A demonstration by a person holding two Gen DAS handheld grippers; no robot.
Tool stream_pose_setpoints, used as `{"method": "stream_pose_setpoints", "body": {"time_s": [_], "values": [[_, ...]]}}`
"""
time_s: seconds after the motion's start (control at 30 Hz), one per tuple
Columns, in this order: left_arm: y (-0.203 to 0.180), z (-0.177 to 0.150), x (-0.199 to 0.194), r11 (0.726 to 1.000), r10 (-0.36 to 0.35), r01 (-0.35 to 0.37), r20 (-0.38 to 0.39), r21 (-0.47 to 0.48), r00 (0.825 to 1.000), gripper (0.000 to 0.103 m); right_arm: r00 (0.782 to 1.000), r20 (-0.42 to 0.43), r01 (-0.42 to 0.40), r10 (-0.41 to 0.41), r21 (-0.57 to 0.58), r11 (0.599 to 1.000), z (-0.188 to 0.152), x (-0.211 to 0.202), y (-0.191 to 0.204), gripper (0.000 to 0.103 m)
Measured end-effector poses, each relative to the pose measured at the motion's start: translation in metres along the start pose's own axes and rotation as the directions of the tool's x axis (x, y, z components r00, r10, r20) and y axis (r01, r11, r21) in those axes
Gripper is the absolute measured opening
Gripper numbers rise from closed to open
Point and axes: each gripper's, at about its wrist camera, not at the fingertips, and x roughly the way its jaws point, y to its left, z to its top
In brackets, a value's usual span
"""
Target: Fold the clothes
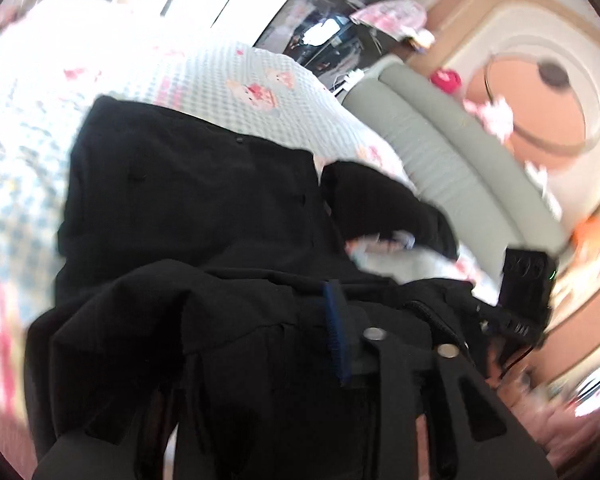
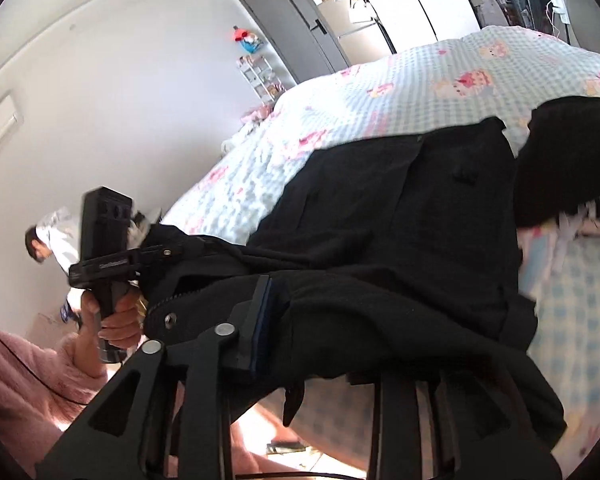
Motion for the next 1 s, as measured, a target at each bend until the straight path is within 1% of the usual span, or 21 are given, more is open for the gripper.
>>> {"method": "stream_pose_setpoints", "body": {"time_s": [0.03,0.17,0.23,0.3,0.33,0.37,0.4,0.43,0.47,0.5,0.53,0.57,0.6,0.67,0.7,0.77,0.8,0.9,0.93,0.97,1.0], "values": [[0.006,0.014,0.01,1.0,-0.006,0.006,0.001,-0.015,1.0,0.067,1.0,0.025,-0.002,0.001,0.038,0.999,0.011,0.004,-0.01,0.038],[0.033,0.05,0.051,0.992,0.077,-0.076,-0.002,-0.1,0.997,0.071,0.993,0.117,-0.003,-0.018,0.174,0.985,0.052,0.025,-0.05,0.052],[0.044,0.064,0.071,0.984,0.12,-0.121,-0.014,-0.128,0.993,0.076,0.991,0.122,0.032,-0.056,0.188,0.982,0.058,0.042,-0.065,0.052],[0.05,0.075,0.093,0.986,0.099,-0.107,-0.067,-0.125,0.993,0.08,0.99,0.085,0.098,-0.116,0.19,0.977,0.059,0.061,-0.075,0.052],[0.055,0.081,0.102,0.986,0.064,-0.078,-0.092,-0.149,0.994,0.081,0.987,0.064,0.132,-0.146,0.19,0.973,0.055,0.066,-0.079,0.052],[0.066,0.088,0.11,0.975,-0.019,-0.008,-0.115,-0.223,0.993,0.081,0.983,0.041,0.166,-0.177,0.19,0.968,0.051,0.07,-0.083,0.052],[0.085,0.092,0.117,0.924,-0.15,0.098,-0.114,-0.369,0.982,0.083,0.978,0.019,0.2,-0.207,0.189,0.961,0.046,0.073,-0.086,0.052],[0.107,0.095,0.123,0.827,-0.288,0.203,-0.084,-0.524,0.954,0.083,0.971,-0.003,0.234,-0.237,0.188,0.954,0.041,0.076,-0.09,0.052],[0.12,0.098,0.124,0.763,-0.353,0.256,-0.05,-0.593,0.934,0.084,0.963,-0.025,0.267,-0.267,0.185,0.946,0.036,0.079,-0.093,0.052],[0.13,0.1,0.124,0.714,-0.394,0.294,-0.017,-0.635,0.919,0.084,0.954,-0.047,0.3,-0.296,0.182,0.936,0.031,0.083,-0.097,0.052],[0.131,0.1,0.119,0.724,-0.374,0.281,-0.015,-0.63,0.927,0.084,0.943,-0.069,0.333,-0.326,0.178,0.926,0.027,0.086,-0.101,0.052],[0.129,0.098,0.113,0.752,-0.333,0.251,-0.022,-0.61,0.943,0.084,0.931,-0.091,0.365,-0.354,0.173,0.915,0.022,0.089,-0.104,0.052],[0.121,0.095,0.108,0.799,-0.29,0.216,-0.045,-0.562,0.956,0.084,0.93,-0.084,0.368,-0.358,0.178,0.913,0.017,0.083,-0.105,0.052],[0.101,0.091,0.1,0.87,-0.284,0.229,-0.064,-0.437,0.957,0.084,0.925,-0.054,0.38,-0.376,0.182,0.907,0.01,0.067,-0.102,0.052],[0.092,0.089,0.097,0.888,-0.302,0.251,-0.078,-0.385,0.95,0.084,0.921,-0.039,0.387,-0.387,0.183,0.904,0.007,0.06,-0.1,0.053],[0.085,0.089,0.092,0.889,-0.325,0.277,-0.077,-0.364,0.943,0.084,0.909,-0.049,0.415,-0.413,0.189,0.89,0.001,0.054,-0.106,0.053],[0.082,0.089,0.086,0.896,-0.308,0.267,-0.061,-0.356,0.95,0.084,0.907,-0.062,0.42,-0.416,0.202,0.885,-0.001,0.052,-0.111,0.052],[0.065,0.085,0.049,0.93,-0.279,0.282,0.05,-0.235,0.959,0.084,0.907,-0.03,0.415,-0.42,0.244,0.877,-0.006,0.033,-0.109,0.055],[0.064,0.081,0.038,0.908,-0.343,0.356,0.094,-0.22,0.934,0.085,0.906,-0.013,0.413,-0.423,0.251,0.875,-0.008,0.025,-0.107,0.065],[0.063,0.076,0.028,0.868,-0.428,0.449,0.139,-0.21,0.893,0.085,0.905,0.005,0.411,-0.426,0.259,0.874,-0.01,0.018,-0.105,0.074],[0.065,0.07,0.021,0.821,-0.502,0.529,0.171,-0.215,0.848,0.085,0.906,0.009,0.408,-0.424,0.256,0.876,-0.014,0.014,-0.104,0.074]]}}
